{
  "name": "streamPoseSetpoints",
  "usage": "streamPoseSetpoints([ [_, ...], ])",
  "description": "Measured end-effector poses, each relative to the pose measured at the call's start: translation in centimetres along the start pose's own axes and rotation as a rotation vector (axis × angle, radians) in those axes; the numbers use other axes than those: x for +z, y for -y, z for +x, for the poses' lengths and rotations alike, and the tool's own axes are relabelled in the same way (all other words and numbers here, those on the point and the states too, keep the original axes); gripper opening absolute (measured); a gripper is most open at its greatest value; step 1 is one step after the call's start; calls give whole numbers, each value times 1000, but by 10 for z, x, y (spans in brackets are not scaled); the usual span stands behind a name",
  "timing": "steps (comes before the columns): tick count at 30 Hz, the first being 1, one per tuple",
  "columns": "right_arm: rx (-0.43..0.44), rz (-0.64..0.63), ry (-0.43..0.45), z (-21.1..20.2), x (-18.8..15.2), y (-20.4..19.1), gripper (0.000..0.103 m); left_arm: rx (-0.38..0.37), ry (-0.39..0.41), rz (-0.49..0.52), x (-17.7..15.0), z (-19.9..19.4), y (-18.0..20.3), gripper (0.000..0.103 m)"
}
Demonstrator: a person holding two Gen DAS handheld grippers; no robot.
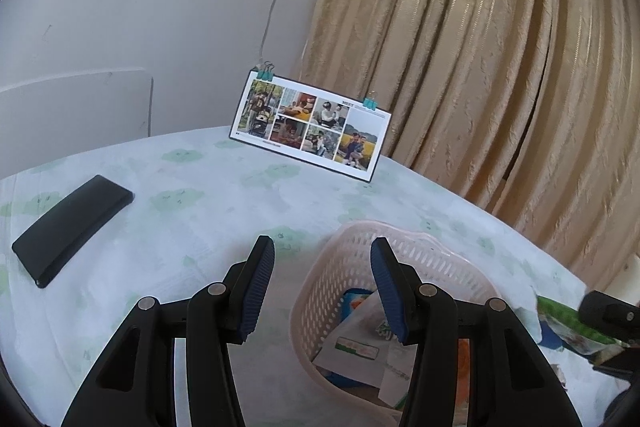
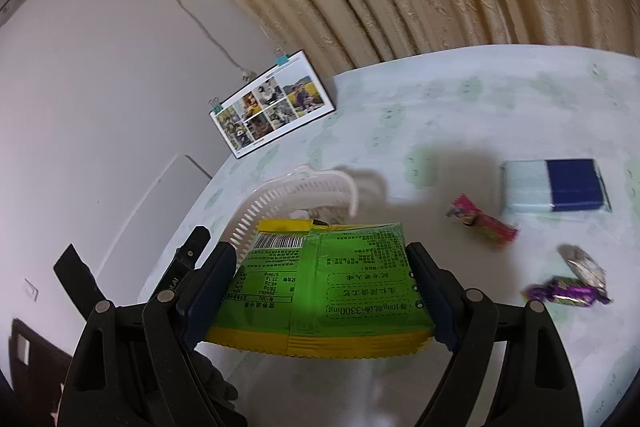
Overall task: Organize snacks
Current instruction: 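Lower the green snack bag into the basket and open the right tool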
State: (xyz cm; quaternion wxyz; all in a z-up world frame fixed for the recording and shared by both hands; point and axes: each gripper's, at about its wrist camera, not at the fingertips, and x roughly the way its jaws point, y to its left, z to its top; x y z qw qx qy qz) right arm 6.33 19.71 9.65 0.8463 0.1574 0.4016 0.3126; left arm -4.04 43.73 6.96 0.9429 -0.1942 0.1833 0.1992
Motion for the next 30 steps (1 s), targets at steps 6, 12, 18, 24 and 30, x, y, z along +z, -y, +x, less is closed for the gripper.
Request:
streamPoseSetpoints([
  [6,-1,-46,-16,22,3,-19,84,-4,2,-9,-1,0,-2,51],
  [12,15,-48,-29,42,8,-32,84,-3,-1,-24,0,1,-5,51],
  [18,33,-32,-44,58,11,-36,85,-12,-8,-24,0,1,-4,51],
  [24,28,-7,-39,57,11,-28,85,-20,-5,-31,0,-1,-6,52],
  [30,37,-3,-14,44,8,-23,85,-46,5,-12,-1,-4,0,52],
])
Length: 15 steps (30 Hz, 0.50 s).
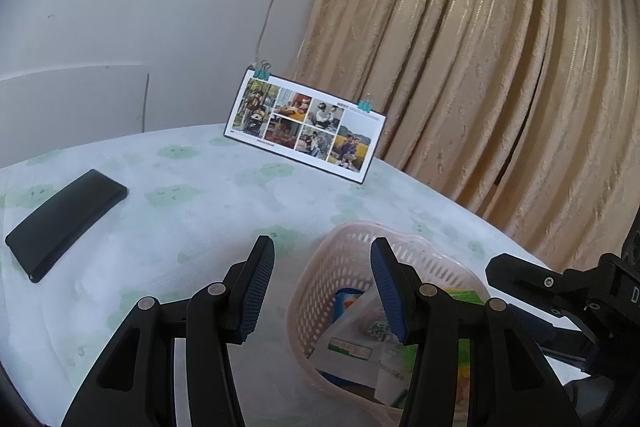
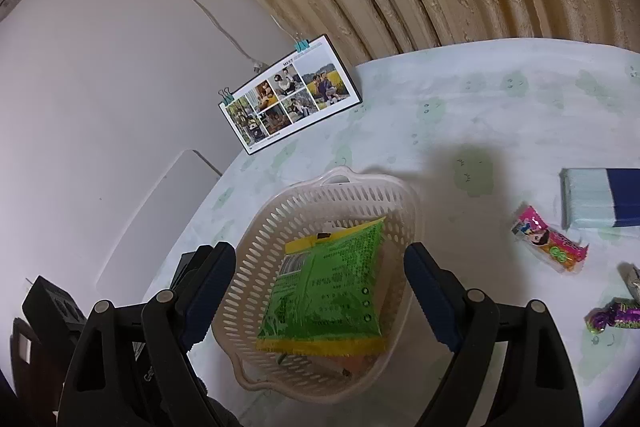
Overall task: Organize snacks
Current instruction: 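Lower the green snack bag into the basket and open the right tool, then withdraw the right tool from the basket toward the candy wrappers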
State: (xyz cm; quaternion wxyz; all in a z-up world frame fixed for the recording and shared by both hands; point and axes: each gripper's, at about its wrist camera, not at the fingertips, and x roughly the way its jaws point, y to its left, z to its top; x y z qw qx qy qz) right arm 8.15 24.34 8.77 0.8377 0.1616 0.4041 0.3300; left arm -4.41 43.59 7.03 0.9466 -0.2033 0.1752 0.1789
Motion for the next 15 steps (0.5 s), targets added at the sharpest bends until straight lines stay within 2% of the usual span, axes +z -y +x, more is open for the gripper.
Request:
streamPoseSetpoints([
  [4,31,12,-8,-2,-3,1,85,-5,4,17,-1,-1,5,52],
  [10,71,-8,-39,3,-7,-10,85,12,2,-15,1,0,0,52],
  [15,108,28,-74,12,-10,-7,85,15,-1,-18,1,0,-2,52],
])
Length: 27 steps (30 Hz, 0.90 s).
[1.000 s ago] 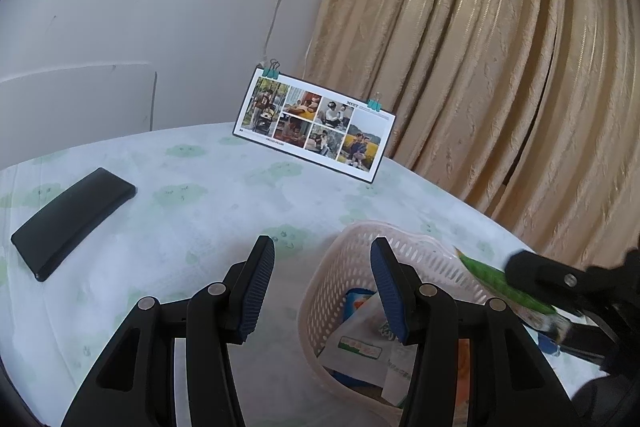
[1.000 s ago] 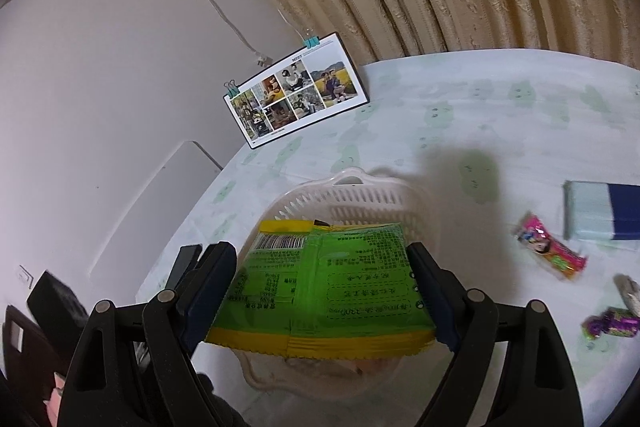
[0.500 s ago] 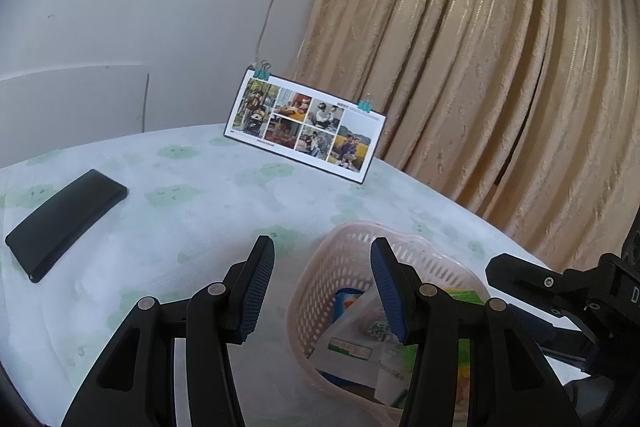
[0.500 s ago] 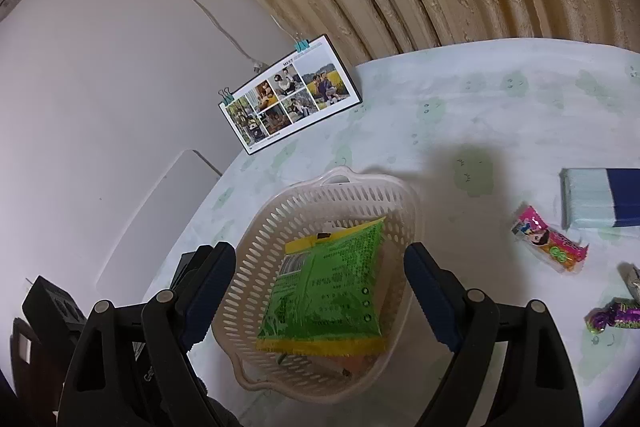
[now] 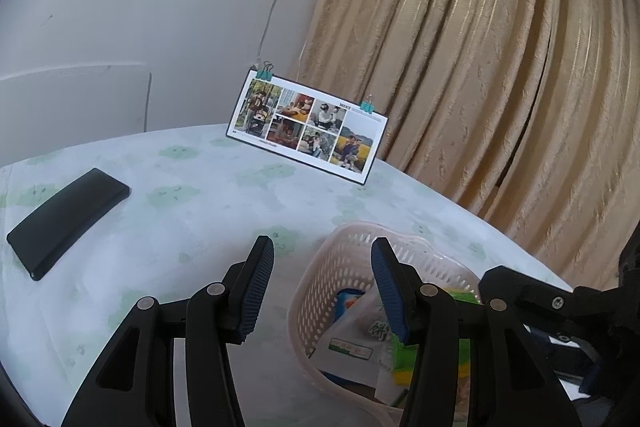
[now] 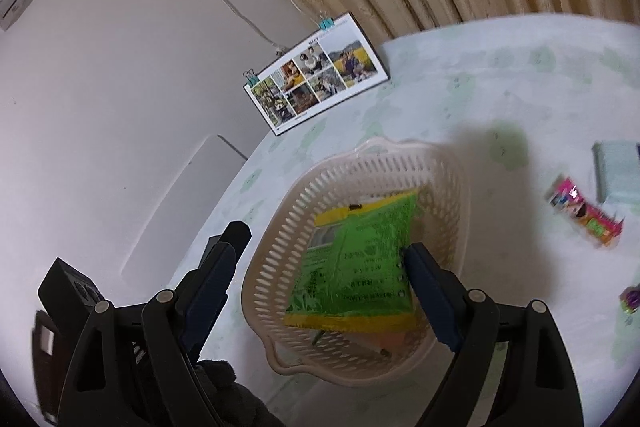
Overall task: Organize snacks
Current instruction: 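Withdraw the right tool from the basket toward the candy wrappers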
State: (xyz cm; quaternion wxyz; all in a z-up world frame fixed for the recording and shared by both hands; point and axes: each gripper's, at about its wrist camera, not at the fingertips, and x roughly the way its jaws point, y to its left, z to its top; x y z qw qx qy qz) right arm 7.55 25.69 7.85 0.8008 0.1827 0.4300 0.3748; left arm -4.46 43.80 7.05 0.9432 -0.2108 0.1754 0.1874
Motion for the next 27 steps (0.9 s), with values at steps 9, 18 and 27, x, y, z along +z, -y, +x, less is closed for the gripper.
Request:
streamPoseSetpoints([
  [9,66,26,-13,5,-2,-1,85,9,7,-24,0,0,-6,52],
  [18,63,-6,56,-20,1,-3,85,13,16,10,-1,-2,-3,52],
  [27,-87,-44,121,-51,-5,18,85,18,20,36,-1,-2,2,53],
])
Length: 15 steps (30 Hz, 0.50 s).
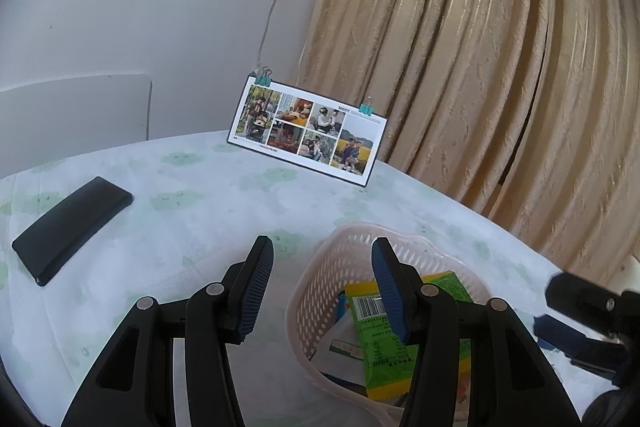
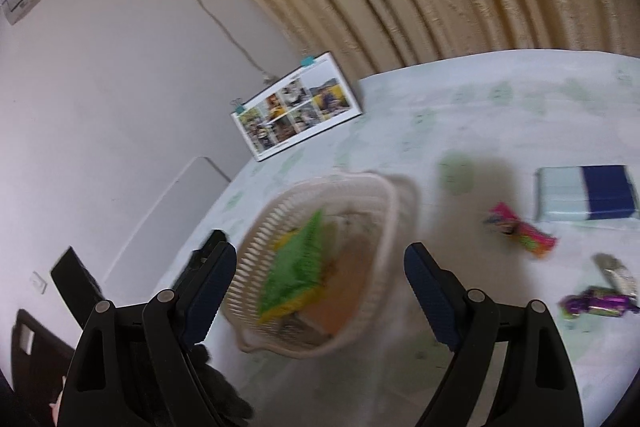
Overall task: Organize snacks
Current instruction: 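Withdraw the right tool from the basket toward the candy wrappers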
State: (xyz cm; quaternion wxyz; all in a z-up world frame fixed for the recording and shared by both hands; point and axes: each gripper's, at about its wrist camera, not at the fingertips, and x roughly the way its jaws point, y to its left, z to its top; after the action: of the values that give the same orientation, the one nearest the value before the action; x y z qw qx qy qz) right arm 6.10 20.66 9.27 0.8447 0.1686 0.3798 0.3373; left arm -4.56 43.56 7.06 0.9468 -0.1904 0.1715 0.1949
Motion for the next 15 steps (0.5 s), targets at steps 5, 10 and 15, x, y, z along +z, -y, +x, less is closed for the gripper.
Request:
streamPoseSetpoints([
  [5,-70,23,18,-10,-3,25,84,7,21,35,-2,-3,8,53],
  [10,-159,39,49,-26,-5,51,83,10,44,79,-4,-6,17,57],
  [15,-215,90,80,-46,-4,79,81,9,53,112,-6,-6,23,57],
])
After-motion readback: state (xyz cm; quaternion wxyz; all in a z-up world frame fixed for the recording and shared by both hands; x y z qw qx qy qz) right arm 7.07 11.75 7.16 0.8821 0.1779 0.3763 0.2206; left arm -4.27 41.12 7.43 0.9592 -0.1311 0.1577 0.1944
